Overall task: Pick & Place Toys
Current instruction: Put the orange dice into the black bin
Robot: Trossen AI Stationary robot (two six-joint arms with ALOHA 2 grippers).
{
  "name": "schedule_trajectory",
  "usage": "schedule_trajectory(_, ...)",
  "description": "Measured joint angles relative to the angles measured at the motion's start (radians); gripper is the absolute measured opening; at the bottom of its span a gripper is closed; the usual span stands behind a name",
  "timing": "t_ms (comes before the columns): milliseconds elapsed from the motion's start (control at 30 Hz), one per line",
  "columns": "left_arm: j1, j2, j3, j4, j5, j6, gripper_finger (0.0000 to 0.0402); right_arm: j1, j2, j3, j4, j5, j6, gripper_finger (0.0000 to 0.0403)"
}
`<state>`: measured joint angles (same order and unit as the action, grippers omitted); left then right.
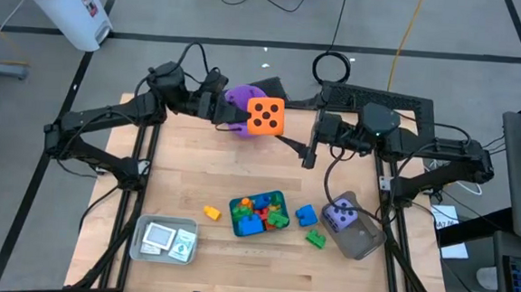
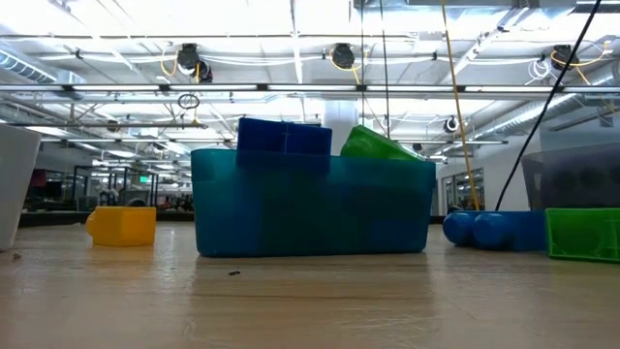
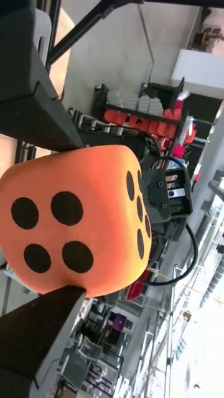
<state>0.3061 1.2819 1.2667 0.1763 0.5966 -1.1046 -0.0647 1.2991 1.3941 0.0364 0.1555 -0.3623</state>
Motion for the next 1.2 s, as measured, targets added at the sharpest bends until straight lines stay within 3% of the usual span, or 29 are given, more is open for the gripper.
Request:
schedule_trajectory(200,-0.002,0.000,0.000,-0.029,-0.010,0.008,0.0291,0.024,0.000,-0.036,0.006,0.022,0.013,0.0353)
schedule_trajectory(433,-0.008,0.063,0.000,-0.020,-0.048,-0.006,0.0308,0.027,-0.004,-0.071,0.022,0.116,0.019,0.0350)
schedule_trajectory(767,-0.014,0.120,0.002,0.202,-0.073,-0.062,0.0353,0.026,-0.006,-0.071,0.038,0.114,0.004,0.0350)
schedule_trajectory(1200,-0.021,0.127,0.002,0.199,-0.136,-0.058,0.0356,0.019,-0.003,-0.072,0.025,0.112,0.037,0.0350)
